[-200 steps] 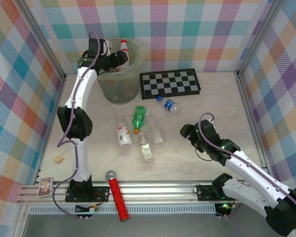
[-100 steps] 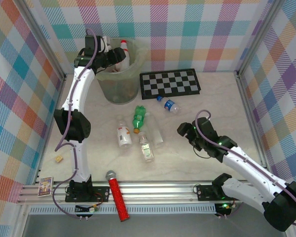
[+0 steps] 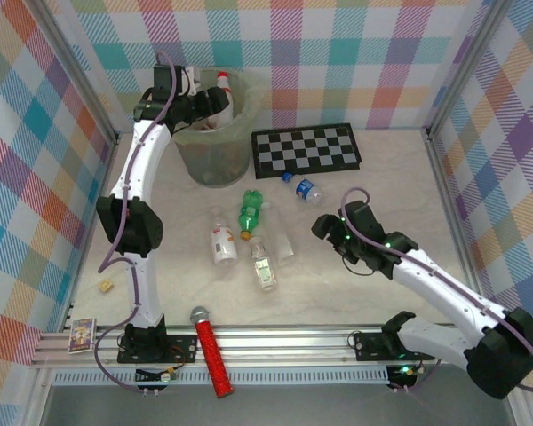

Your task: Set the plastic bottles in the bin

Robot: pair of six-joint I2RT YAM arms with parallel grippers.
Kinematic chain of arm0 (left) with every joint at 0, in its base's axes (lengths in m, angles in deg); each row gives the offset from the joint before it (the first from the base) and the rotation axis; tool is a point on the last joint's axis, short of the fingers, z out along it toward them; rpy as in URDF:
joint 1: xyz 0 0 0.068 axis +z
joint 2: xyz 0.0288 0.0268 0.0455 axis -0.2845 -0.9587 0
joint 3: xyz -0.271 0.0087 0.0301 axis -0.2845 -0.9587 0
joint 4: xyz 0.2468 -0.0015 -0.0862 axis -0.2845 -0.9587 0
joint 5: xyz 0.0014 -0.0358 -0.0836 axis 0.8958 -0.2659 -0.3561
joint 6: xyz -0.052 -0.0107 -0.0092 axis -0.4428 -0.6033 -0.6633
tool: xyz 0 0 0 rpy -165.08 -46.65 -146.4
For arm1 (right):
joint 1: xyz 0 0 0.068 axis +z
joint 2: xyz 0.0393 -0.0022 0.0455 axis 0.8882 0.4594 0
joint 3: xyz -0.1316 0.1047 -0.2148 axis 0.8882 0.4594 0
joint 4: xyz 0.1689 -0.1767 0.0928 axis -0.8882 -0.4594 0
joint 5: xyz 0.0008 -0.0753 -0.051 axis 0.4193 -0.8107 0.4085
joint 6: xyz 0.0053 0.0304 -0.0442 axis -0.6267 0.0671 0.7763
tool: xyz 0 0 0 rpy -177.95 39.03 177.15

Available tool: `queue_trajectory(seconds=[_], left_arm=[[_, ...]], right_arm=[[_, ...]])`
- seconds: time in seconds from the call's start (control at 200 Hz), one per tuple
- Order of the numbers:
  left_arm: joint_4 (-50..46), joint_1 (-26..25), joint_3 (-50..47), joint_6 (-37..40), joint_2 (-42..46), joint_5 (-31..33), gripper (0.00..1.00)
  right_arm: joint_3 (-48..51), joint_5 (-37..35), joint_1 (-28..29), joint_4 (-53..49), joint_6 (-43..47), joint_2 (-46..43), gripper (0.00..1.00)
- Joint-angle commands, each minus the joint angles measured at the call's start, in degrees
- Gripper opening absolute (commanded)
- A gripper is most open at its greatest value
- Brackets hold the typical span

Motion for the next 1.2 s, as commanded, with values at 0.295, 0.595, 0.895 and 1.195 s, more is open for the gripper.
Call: queue_trajectory(seconds=[0.295,0.595,0.895,1.195], left_arm=[[1.2,-0.1,-13.8,7.1,21.0,6.7,0.90],[8.2,-1.4,-42.0,4.5,42.0,8.8,0.91],[10.4,-10.3,-65.4,-2.7,57.9,12.3,0.91],[13.2,-17.2,-80.1,-10.6,64.4,14.2,0.92]], right_arm=[[-16.4,-3.7,-2.7,-1.0,-16.4,17.9,0.89],[-23.0,0.0,-9.1,4.1,-32.2,31.5,0.89],[-28.4,0.4,-10.2,9.1,-43.2,42.4,0.89],[-28.9,-6.6,-10.1,12.6,-52.4,48.5,0.88]])
